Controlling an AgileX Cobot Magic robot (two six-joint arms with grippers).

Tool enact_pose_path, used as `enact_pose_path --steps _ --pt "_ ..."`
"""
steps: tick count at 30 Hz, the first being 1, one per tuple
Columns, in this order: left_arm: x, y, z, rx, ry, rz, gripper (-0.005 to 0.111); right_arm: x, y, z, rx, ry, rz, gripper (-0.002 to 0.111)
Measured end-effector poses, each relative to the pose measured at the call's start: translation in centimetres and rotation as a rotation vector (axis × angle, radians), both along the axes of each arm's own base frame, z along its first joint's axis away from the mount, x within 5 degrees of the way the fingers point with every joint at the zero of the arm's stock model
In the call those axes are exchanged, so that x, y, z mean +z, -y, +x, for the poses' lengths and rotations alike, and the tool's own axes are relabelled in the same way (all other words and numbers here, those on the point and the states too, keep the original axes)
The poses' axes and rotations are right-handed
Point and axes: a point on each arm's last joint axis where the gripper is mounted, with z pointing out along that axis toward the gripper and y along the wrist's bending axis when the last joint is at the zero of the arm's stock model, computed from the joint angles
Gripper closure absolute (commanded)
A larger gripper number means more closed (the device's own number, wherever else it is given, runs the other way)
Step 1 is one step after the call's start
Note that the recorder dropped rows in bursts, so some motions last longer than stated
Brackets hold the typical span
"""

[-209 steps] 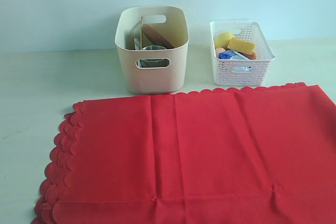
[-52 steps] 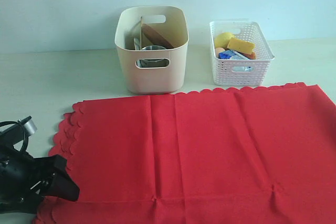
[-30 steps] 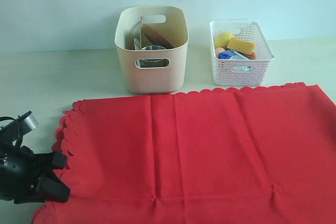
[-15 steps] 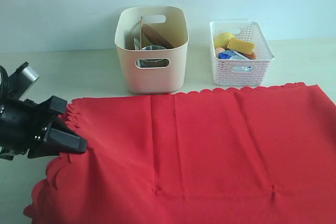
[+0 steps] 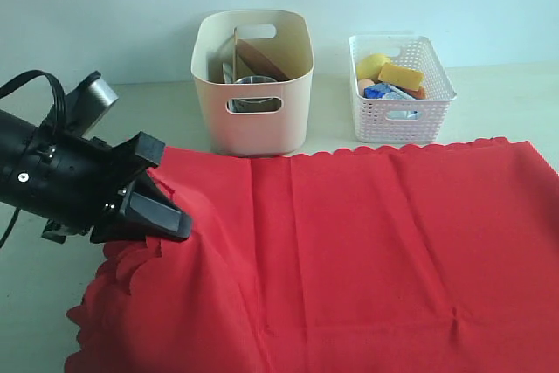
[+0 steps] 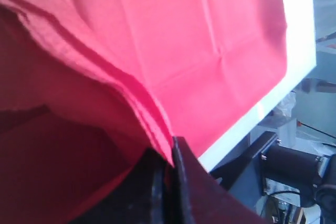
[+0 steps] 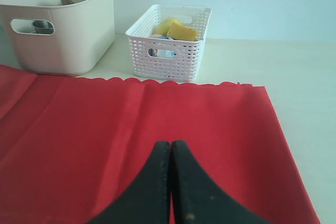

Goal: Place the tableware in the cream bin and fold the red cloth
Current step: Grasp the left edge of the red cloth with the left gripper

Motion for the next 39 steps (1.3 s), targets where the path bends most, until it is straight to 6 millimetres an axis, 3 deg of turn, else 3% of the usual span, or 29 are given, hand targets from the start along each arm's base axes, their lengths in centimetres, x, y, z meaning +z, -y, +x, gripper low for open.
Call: enact_pose_path --steps 4,14,23,31,36,38,39 --pt "-0.2 0.5 -0.1 0.024 0.001 0.034 0.105 0.0 0.0 0.0 0.0 0.0 0.0 0.108" --pt "0.1 4.7 -1.1 -0.04 0.047 0.012 0.105 0.0 0.0 0.0 0.0 0.0 0.0 0.108" --pt "-2.4 6.1 -0.8 -0.084 -0.004 0.069 0.105 0.0 0.0 0.0 0.0 0.0 0.0 0.108" --pt "-3.0 4.3 -0.1 -0.073 0.001 0.182 0.105 0.0 0.0 0.0 0.0 0.0 0.0 0.108" --pt "-2.5 1.7 0.5 -0.004 0.003 0.303 0.105 0.0 0.0 0.0 0.0 0.0 0.0 0.108" --pt "-2.9 0.4 0.7 0.029 -0.008 0.372 0.105 0.0 0.0 0.0 0.0 0.0 0.0 0.108" --pt "-3.8 -1.2 0.6 0.074 -0.045 0.454 0.105 0.0 0.0 0.0 0.0 0.0 0.0 0.108"
